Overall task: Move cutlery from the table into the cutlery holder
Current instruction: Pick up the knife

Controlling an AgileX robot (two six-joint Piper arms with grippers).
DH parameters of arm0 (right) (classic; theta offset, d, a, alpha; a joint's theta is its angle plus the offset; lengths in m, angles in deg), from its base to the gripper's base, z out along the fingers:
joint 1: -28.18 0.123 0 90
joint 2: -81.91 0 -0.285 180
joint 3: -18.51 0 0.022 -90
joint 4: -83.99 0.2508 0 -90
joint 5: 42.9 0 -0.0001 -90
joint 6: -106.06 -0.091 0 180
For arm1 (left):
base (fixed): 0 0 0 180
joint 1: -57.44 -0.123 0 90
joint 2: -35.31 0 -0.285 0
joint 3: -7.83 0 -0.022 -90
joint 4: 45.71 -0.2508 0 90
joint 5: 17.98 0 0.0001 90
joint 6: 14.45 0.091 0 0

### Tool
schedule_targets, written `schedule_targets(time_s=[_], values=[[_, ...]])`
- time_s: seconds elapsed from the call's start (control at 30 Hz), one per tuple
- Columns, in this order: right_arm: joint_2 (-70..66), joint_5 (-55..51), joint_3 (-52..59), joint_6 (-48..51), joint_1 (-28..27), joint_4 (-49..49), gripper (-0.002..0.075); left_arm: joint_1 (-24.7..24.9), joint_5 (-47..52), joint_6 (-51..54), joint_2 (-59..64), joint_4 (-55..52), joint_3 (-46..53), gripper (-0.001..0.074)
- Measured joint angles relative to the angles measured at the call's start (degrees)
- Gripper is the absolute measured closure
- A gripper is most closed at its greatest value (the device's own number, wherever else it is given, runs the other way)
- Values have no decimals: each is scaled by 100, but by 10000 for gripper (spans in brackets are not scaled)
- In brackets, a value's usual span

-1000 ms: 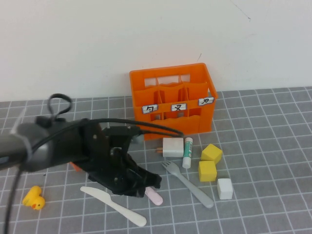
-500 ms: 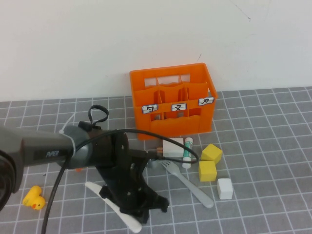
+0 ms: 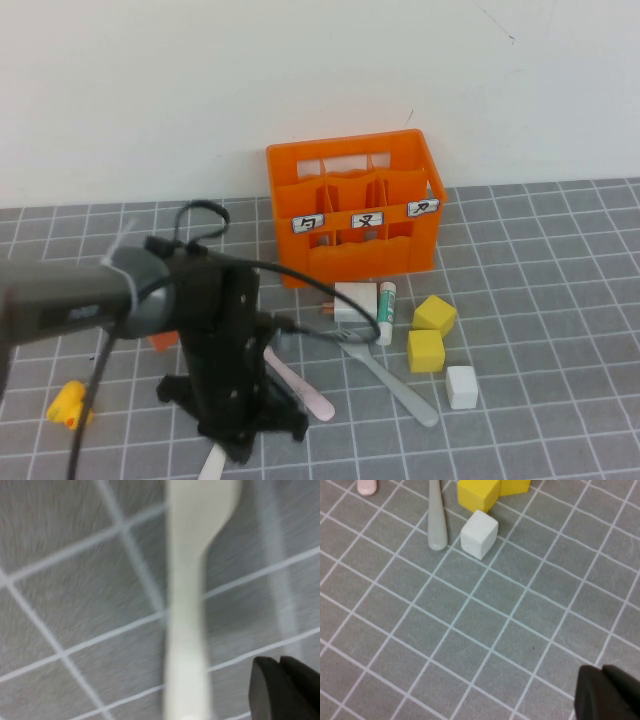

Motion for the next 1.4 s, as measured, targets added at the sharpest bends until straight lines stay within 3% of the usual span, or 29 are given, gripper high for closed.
schedule_targets(time_s=[0.3,0.53,0.87,1.0,1.17,1.4], values=[[0,-11,0,0,0,0,729,0,-444,-337,-1063,135,46,736],[0,-35,0,0,0,0,729,0,-735,-400,-1934,-235,796,736],[0,-235,0,362,0,134,729,0,-1479,-329,-1537,-593,1018,727],[-19,-271,0,744,45,462,729,0,-1529,-329,-1175,-667,1018,611],[-249,-250,61,993,522,582,729,0,-1601,-723,-742,-1103,1018,424],[-408,-212,82,1178,1060,545,729,0,-1936,-1193,-283,-1446,1018,381]])
